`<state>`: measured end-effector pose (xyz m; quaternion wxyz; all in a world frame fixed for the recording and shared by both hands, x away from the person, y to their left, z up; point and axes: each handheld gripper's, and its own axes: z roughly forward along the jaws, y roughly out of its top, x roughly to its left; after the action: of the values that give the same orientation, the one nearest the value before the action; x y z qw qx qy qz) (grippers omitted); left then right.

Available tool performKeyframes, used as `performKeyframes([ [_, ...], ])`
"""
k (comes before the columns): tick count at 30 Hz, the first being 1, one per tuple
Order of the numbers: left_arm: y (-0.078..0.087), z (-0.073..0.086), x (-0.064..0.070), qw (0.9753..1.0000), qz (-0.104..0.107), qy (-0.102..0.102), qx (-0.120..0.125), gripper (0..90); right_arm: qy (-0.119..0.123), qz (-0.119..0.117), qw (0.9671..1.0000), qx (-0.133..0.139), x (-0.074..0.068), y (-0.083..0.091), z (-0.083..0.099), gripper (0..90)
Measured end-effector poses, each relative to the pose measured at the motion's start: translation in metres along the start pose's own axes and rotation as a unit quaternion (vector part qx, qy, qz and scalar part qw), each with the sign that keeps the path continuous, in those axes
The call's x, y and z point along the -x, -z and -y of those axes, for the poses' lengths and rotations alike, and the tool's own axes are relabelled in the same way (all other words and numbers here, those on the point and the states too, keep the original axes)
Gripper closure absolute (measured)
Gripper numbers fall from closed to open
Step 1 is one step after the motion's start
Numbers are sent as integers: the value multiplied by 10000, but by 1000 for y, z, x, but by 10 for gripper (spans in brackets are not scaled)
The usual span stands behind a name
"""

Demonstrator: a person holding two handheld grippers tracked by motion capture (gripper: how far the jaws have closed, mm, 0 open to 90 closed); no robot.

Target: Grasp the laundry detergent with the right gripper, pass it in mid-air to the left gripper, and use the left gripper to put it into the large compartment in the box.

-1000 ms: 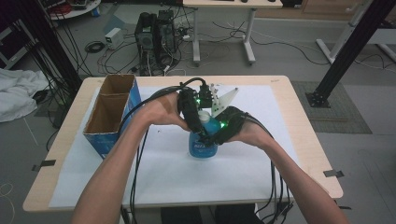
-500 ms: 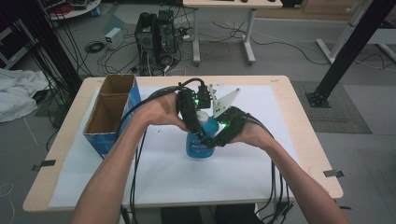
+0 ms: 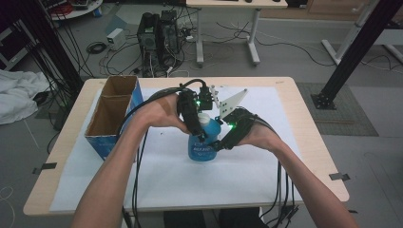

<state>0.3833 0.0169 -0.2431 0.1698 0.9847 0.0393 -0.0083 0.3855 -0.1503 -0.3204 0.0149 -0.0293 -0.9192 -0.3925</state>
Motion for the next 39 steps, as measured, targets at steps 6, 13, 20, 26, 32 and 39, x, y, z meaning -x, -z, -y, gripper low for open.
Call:
performKeyframes([
  [6,3,2,0,10000,13,78,-44,382,-174,111,9997,-99,-2,4,3,223],
  [13,15,6,-2,9996,-15,212,-172,382,-301,692,9953,-601,-1,18,13,131],
  [20,37,7,-4,9986,-92,410,-322,382,-423,1070,9887,-966,2,35,26,130],
  [26,58,9,-6,9972,-202,621,-353,382,-602,1231,9828,-1237,3,46,37,130],
  [32,78,13,-8,9961,-271,726,-416,382,-659,1399,9768,-1481,8,58,43,130],
  [39,113,17,-9,9945,-413,845,-456,382,-531,1554,9672,-1937,17,71,52,130],
])
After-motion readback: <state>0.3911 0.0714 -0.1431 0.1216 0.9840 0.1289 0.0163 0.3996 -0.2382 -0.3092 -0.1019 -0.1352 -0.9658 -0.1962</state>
